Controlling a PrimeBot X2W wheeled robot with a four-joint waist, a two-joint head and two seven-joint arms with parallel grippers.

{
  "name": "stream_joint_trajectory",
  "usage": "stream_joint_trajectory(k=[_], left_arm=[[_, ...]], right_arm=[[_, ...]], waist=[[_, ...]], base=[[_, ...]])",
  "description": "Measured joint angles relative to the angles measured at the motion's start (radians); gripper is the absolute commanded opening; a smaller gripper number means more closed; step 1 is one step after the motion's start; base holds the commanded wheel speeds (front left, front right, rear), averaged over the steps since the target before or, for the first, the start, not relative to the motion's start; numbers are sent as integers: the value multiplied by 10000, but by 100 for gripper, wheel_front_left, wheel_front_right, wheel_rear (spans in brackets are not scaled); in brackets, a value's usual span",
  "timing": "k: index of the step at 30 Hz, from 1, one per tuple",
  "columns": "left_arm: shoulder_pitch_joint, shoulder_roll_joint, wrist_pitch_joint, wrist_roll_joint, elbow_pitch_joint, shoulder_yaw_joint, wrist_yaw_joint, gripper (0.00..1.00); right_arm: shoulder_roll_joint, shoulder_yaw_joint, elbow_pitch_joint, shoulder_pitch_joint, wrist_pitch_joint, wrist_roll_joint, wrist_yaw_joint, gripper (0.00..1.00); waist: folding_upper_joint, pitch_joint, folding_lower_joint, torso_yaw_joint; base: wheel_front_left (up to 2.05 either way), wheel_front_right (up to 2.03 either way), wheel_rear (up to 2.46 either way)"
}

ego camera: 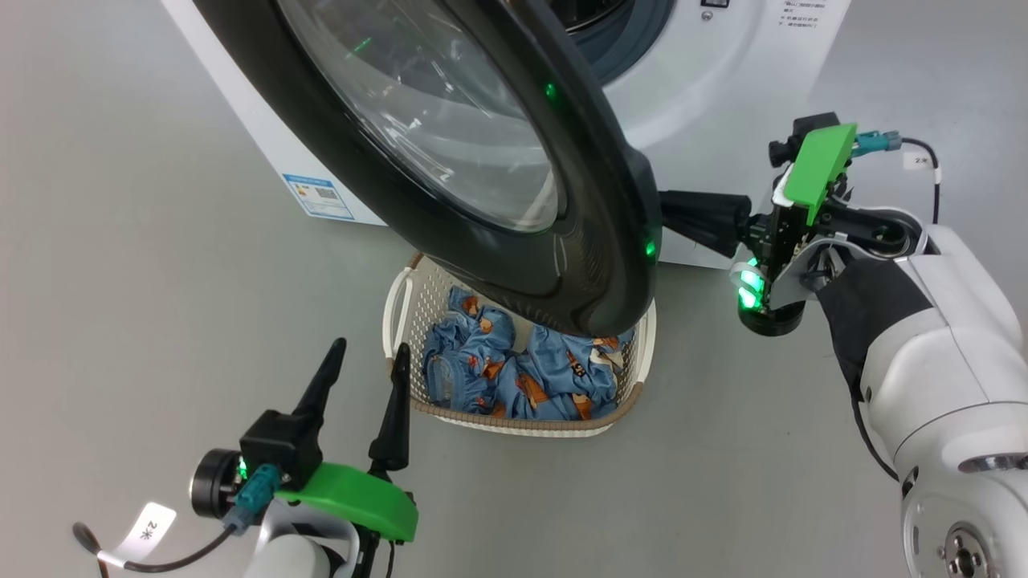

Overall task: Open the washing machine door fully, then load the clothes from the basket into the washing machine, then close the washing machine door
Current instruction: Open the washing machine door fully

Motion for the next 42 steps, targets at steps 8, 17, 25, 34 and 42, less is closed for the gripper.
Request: stream_joint_trajectory(k=[8,17,25,34,42], left_arm=[[46,4,0,23,2,-10,-2,100],[61,6,0,23,8,-27,2,100],[77,6,0,23,8,-25,19,100],[213,8,0,23,13,-19,19,100],[242,8,0,23,15,-15,31,100]], right_arm=[[-6,1810,-474,518,71,1923,0,0],[-4,4098,-1417,1337,-211,3942,0,0],[-8,5937,-2219,1784,-849,5340,0,0],[-23,7478,-2800,1910,-1354,6401,0,0],[-19,8303,-3005,1918,-1649,6982,0,0]], waist=[[0,-50,0,19],[1,-148,-1,76],[0,-173,0,112],[1,-202,0,199],[0,-222,0,232]], base=[[0,0,0],[0,0,0],[0,0,0],[0,0,0],[0,0,0]])
